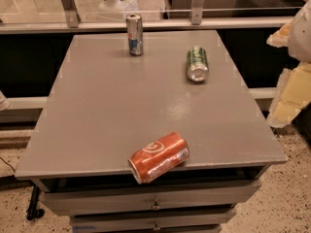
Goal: Place green can upright
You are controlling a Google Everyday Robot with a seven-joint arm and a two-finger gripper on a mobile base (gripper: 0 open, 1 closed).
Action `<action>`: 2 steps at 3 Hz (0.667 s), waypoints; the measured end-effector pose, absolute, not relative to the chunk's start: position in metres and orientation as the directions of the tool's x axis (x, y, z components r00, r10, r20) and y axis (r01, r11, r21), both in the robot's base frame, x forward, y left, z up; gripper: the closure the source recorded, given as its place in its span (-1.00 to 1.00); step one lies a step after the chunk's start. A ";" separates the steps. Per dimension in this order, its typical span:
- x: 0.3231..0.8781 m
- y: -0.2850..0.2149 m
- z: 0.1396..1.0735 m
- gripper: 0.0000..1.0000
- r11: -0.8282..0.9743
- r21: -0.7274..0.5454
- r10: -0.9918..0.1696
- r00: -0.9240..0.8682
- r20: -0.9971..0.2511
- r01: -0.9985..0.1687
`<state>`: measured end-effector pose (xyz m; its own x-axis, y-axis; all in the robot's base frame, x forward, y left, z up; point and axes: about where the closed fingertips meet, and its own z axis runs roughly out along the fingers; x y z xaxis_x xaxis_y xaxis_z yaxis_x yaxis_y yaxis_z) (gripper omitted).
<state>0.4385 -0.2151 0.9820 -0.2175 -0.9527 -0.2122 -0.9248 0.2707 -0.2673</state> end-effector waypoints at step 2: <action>0.460 -0.201 0.978 -1.00 0.313 -0.245 -0.930 -0.243 -0.276 -0.918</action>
Offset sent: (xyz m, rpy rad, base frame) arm 0.0615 0.0378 -0.0136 0.1978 0.0254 -0.0769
